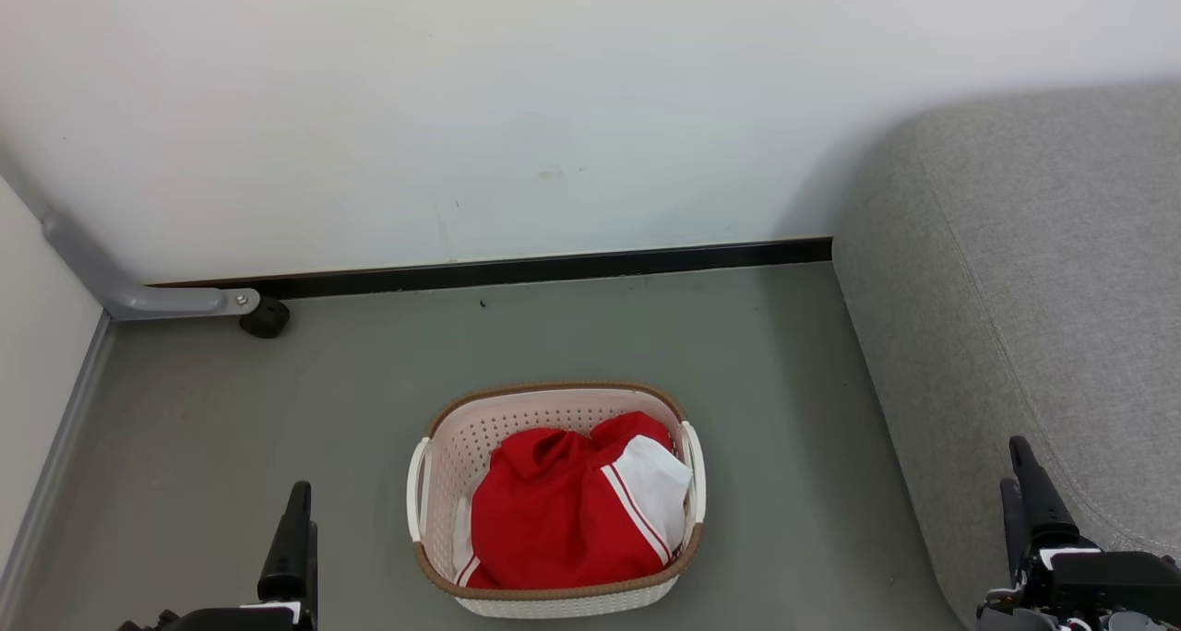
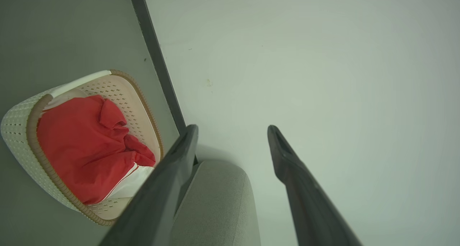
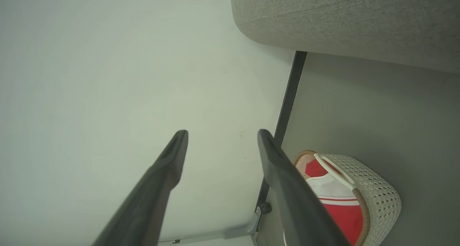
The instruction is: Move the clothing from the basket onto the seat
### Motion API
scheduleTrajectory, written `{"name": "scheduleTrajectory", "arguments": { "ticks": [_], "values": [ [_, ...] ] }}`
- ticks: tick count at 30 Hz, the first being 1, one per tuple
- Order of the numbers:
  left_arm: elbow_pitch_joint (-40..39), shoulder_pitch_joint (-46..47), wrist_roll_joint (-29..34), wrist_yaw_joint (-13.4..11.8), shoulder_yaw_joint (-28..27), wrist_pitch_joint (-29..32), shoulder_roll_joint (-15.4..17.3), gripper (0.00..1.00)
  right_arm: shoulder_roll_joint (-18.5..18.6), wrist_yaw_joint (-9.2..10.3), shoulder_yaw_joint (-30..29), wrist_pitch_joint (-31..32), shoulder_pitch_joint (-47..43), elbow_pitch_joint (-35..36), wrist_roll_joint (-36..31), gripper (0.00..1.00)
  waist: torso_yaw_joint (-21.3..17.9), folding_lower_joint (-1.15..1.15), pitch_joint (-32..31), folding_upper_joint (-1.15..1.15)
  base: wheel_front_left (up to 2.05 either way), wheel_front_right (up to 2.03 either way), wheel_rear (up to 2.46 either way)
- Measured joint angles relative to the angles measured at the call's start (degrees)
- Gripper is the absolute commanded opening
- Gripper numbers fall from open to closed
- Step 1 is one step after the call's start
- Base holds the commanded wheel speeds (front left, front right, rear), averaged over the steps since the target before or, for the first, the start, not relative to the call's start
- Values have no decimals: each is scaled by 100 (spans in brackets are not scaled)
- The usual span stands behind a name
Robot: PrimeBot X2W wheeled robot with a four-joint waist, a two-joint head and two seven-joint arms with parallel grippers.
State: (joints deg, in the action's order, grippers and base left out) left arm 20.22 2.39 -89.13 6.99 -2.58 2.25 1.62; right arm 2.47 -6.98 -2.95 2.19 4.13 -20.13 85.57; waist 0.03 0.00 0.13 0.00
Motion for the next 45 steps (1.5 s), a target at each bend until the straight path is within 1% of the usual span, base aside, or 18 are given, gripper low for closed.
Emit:
{"name": "scheduleTrajectory", "arguments": {
  "ticks": [4,9,16,20,30,45],
  "values": [
    [-2,1,124,0,8,-63,1,100,60,0,82,-77,9,8,-232,100,1,0,-9,0,0,0,0],
    [3,4,556,0,35,-197,2,100,136,1,245,-186,76,14,-735,100,4,0,-30,0,0,0,0],
    [26,8,1245,-2,88,-336,4,100,209,51,486,-332,124,53,-1394,100,4,0,-40,0,0,0,0],
    [27,11,1636,-52,131,-399,7,100,271,91,668,-400,155,65,-1812,100,3,0,-39,0,0,0,0],
    [47,70,2648,-144,237,-616,24,100,396,93,1115,-591,277,53,-2784,100,4,0,-39,0,0,0,0],
    [107,92,4236,-144,486,-923,162,100,547,107,1551,-896,361,-198,-4017,100,-1,0,-75,0,0,0,0]
  ]
}}
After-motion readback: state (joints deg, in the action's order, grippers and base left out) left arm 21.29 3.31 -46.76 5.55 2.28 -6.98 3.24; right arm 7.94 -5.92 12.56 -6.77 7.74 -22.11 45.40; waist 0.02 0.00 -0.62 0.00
